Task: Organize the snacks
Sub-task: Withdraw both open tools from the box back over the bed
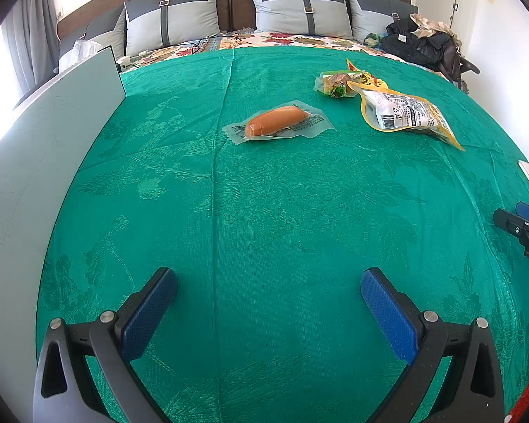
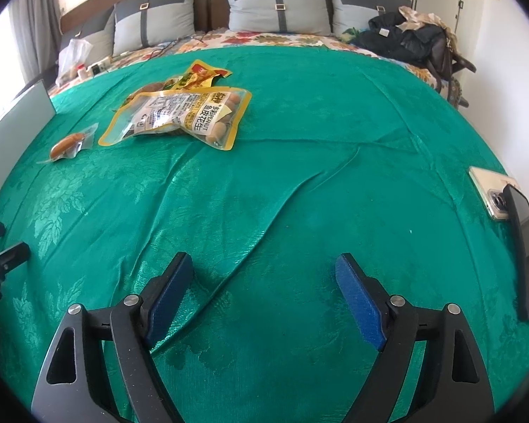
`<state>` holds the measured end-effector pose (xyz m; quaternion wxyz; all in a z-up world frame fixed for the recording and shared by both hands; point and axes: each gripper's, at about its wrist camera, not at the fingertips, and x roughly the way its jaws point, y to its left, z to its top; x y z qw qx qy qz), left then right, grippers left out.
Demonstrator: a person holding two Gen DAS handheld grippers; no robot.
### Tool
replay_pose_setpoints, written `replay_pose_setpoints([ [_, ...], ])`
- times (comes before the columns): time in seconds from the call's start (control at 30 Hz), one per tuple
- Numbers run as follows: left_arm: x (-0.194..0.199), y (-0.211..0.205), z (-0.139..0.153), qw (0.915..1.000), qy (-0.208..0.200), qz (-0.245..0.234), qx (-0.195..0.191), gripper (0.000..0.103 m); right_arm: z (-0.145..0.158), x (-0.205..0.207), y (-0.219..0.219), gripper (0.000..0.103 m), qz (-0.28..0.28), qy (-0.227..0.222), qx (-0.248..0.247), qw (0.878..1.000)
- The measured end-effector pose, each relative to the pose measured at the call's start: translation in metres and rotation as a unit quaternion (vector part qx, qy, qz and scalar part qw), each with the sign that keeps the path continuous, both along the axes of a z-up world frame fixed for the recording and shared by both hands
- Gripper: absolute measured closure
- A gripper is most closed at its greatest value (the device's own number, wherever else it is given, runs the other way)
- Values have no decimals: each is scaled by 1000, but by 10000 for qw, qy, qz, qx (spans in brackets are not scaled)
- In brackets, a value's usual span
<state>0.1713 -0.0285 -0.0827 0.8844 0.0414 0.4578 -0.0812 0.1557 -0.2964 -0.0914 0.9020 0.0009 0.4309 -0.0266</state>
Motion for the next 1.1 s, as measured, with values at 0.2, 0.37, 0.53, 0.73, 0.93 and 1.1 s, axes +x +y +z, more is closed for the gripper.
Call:
replay_pose_setpoints([
  [0.2, 0, 0, 0, 10000, 0, 0, 1, 0, -1, 11, -3, 8, 4, 56, 27, 10000],
  [0.37, 0, 0, 0, 10000, 1, 2, 1, 0, -2, 11, -3, 6, 7, 59, 33, 10000],
  [0.53, 0, 0, 0, 10000, 1, 3, 2, 0, -2, 11, -2, 6, 8, 61, 34, 10000],
  [0.73, 0, 0, 0, 10000, 2, 0, 1, 0, -2, 11, -2, 6, 8, 61, 35, 10000],
  [0.93, 0, 0, 0, 10000, 2, 2, 2, 0, -2, 11, -2, 5, 9, 62, 35, 10000],
  [1.1, 0, 0, 0, 10000, 3, 0, 2, 0, -2, 11, -2, 5, 8, 62, 36, 10000],
])
